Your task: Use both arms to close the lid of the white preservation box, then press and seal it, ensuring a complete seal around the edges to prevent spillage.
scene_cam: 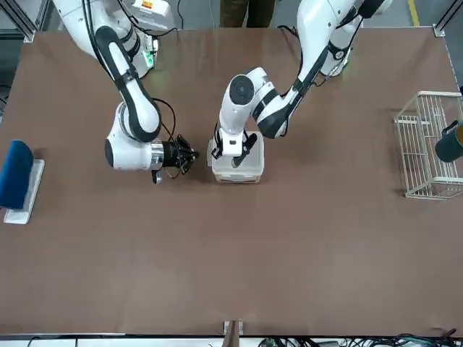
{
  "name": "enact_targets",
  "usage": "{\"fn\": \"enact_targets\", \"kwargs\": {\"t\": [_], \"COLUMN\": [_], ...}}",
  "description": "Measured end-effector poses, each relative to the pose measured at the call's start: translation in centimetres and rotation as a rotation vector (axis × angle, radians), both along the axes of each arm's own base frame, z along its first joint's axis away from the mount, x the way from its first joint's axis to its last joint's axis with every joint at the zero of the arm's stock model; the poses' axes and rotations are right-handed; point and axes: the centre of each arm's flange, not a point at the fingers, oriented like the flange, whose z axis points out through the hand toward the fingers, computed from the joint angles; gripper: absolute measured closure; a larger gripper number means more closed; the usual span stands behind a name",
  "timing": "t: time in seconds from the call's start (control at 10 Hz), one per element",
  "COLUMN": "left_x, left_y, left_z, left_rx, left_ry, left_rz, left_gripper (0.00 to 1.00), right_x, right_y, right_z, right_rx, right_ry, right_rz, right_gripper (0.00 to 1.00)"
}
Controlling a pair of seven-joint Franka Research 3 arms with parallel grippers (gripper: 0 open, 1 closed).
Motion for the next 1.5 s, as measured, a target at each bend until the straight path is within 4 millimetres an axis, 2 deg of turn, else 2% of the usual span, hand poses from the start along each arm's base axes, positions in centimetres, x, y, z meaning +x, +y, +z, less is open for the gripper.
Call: {"fn": "enact_targets", "kwargs": {"t": [0.4, 0.8, 1.5], "left_x": [0.0, 0.0, 0.0], "left_y": [0.0, 0.0, 0.0], "left_z": [0.0, 0.0, 0.0], "left_rx": [0.000, 0.002, 0.004], "left_ry": [-0.001, -0.002, -0.004], "left_rz": [0.001, 0.005, 0.008], "left_gripper": [0.99, 0.99, 0.99], "right_x": [-1.2, -2.5, -2.9], "right_y": [2.6, 4.2, 4.7], "right_z": [-0.7, -1.8, -2.5], "right_rx": [-0.019, -0.025, -0.032], "right_ry": [-0.032, -0.029, -0.032], "right_rz": [-0.007, -0.003, -0.030], "right_gripper": [0.99, 0.99, 0.99]}}
